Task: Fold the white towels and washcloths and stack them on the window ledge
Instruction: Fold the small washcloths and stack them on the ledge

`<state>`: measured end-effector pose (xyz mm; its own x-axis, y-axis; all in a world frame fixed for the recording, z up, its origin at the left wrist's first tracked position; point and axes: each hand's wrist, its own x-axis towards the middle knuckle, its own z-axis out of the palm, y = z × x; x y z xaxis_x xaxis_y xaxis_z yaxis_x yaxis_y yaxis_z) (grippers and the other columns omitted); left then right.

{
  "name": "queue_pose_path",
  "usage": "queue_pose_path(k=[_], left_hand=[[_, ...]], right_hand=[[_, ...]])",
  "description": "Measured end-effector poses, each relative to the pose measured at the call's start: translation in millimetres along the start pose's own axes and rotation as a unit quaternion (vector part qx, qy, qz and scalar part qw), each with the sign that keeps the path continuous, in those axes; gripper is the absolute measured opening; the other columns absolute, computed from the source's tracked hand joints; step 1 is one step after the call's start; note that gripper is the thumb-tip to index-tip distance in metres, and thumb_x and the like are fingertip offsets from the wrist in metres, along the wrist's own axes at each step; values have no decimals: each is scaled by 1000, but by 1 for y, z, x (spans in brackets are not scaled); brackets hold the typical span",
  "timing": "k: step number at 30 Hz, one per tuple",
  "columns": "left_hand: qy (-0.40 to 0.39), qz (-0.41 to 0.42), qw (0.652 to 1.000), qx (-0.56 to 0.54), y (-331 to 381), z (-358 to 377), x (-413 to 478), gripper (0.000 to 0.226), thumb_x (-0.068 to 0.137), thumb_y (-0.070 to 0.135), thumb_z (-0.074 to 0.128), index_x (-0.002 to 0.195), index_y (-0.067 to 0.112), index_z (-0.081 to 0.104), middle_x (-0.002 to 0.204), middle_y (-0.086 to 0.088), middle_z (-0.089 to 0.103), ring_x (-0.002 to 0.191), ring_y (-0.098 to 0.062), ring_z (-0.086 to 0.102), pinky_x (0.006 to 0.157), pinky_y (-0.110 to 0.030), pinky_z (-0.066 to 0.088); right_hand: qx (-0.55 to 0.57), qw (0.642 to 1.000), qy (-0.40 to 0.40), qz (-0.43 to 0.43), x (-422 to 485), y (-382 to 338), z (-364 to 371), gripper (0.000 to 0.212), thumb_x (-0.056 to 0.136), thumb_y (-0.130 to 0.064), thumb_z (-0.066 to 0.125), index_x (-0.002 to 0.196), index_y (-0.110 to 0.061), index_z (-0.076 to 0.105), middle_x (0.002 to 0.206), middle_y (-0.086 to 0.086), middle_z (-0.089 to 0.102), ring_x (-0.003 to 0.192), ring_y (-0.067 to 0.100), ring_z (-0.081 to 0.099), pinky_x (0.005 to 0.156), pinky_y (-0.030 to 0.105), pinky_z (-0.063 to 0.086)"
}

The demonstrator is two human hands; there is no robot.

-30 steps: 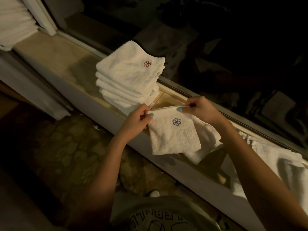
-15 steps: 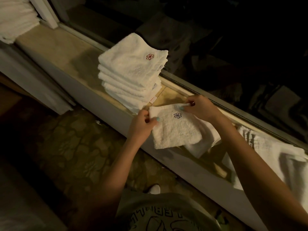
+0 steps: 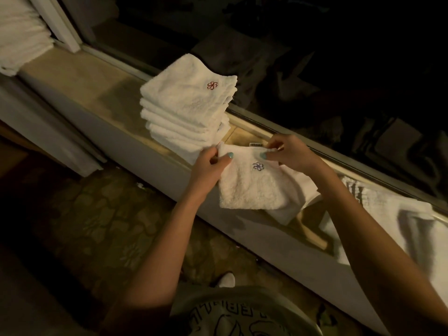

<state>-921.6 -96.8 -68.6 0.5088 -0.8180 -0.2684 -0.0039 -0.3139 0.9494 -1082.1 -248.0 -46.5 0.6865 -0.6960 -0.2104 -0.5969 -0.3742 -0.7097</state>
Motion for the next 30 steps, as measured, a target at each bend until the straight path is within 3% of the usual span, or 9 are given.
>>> queue_pose_path(k=[4, 8, 13, 15, 18, 23, 27, 30], left_hand=[[-47, 29, 997, -46, 16, 3, 0, 11, 90, 22, 63, 101, 22, 60, 109, -2, 65, 101, -15, 64, 82, -37, 56], [-85, 89, 992, -17, 33, 3, 5, 21, 90, 19, 64, 110, 15, 59, 110, -1, 67, 103, -17, 64, 84, -36, 55], [-136, 172, 975, 24, 43, 4, 12, 31, 92, 10, 60, 116, 26, 50, 119, -1, 57, 107, -17, 59, 80, -38, 55], [-158, 187, 969, 34, 46, 4, 15, 34, 92, 11, 59, 121, 27, 51, 120, -3, 57, 106, -17, 60, 78, -34, 56], [-139, 235, 958, 93, 51, 7, 23, 16, 93, 15, 59, 108, 20, 56, 111, -1, 57, 100, -17, 59, 79, -32, 52], [-137, 340, 916, 164, 61, 14, 29, 9, 90, 5, 60, 91, 13, 55, 111, 14, 52, 102, -3, 54, 84, -21, 45], [-184, 300, 915, 195, 65, 10, 32, 12, 93, 17, 60, 92, 28, 56, 99, 2, 63, 91, -24, 62, 78, -45, 52], [-204, 306, 914, 174, 70, 9, 30, 22, 92, 12, 60, 88, 33, 55, 104, 2, 61, 99, -21, 61, 86, -41, 51]], right_hand=[[-9, 998, 55, -19, -18, -4, -8, 14, 86, -18, 68, 93, -19, 56, 90, -5, 55, 82, 17, 57, 66, 24, 51], [-43, 991, 119, -32, -43, -9, -23, 16, 88, -19, 66, 102, -13, 62, 97, 2, 61, 84, 17, 58, 74, 29, 50], [-96, 981, 156, -57, -63, -12, -37, 18, 88, -21, 67, 104, -14, 63, 101, -2, 56, 88, 13, 55, 70, 12, 41], [-100, 977, 178, -57, -70, -14, -38, 26, 88, -21, 67, 112, -14, 60, 104, -3, 55, 90, 12, 54, 74, 16, 45], [-130, 967, 212, -49, -77, -14, -36, 31, 91, -23, 63, 119, -11, 60, 111, 0, 53, 92, 12, 51, 78, 22, 44], [-120, 976, 178, -29, -86, -5, -36, 27, 94, -20, 59, 117, -6, 60, 109, 0, 51, 91, 12, 51, 75, 16, 38], [-57, 991, 122, 3, -89, 1, -40, 27, 95, -25, 57, 117, -10, 59, 108, -5, 53, 99, 16, 56, 74, 16, 40], [-10, 995, 100, 15, -86, 1, -42, 31, 94, -27, 58, 118, -8, 58, 118, -9, 48, 98, 11, 54, 70, 10, 40]])
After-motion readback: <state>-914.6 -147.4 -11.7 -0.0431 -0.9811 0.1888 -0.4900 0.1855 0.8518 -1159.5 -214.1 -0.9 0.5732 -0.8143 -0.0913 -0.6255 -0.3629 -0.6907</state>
